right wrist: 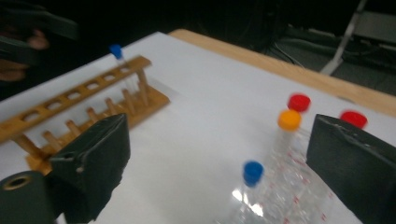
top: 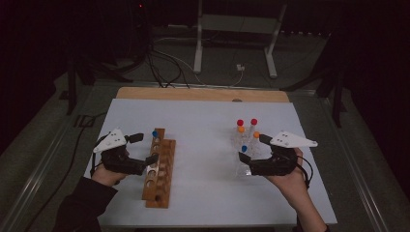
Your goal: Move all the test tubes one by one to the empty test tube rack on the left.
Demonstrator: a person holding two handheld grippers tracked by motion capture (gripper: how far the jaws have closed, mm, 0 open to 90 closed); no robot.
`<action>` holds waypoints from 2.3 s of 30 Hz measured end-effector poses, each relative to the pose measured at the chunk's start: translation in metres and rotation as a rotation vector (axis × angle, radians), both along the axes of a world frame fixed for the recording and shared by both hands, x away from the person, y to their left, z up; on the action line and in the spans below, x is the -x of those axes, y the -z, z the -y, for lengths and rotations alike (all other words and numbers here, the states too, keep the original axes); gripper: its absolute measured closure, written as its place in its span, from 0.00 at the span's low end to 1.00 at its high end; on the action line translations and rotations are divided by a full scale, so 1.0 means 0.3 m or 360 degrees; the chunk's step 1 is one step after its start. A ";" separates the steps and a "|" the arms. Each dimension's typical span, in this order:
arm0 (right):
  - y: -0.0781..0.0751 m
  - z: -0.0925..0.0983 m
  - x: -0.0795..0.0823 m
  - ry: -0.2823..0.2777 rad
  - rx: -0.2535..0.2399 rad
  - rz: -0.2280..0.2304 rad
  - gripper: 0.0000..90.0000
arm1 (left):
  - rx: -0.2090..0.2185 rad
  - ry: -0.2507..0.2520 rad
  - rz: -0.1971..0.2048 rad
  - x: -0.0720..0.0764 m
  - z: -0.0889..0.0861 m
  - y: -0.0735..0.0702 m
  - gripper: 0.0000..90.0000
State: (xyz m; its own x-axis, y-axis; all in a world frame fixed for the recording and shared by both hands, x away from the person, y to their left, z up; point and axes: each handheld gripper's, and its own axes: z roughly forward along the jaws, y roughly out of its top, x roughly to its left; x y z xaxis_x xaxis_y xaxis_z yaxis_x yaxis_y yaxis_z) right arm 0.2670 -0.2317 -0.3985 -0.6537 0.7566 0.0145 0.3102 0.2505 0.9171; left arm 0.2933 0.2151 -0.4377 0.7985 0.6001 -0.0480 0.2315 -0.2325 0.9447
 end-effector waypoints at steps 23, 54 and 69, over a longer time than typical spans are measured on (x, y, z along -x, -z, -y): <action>0.226 0.031 -0.127 0.0111 0.0235 -0.0307 0.64 | -0.0009 0.0111 -0.0026 0.036 -0.014 0.001 0.02; 0.099 -0.006 -0.062 0.0119 0.0245 -0.0048 0.85 | -0.0005 0.0143 -0.0033 0.041 -0.003 -0.020 0.02; 0.061 -0.125 0.011 -0.0153 0.0215 -0.0018 0.85 | 0.0055 0.0234 -0.0021 0.066 0.071 -0.071 0.03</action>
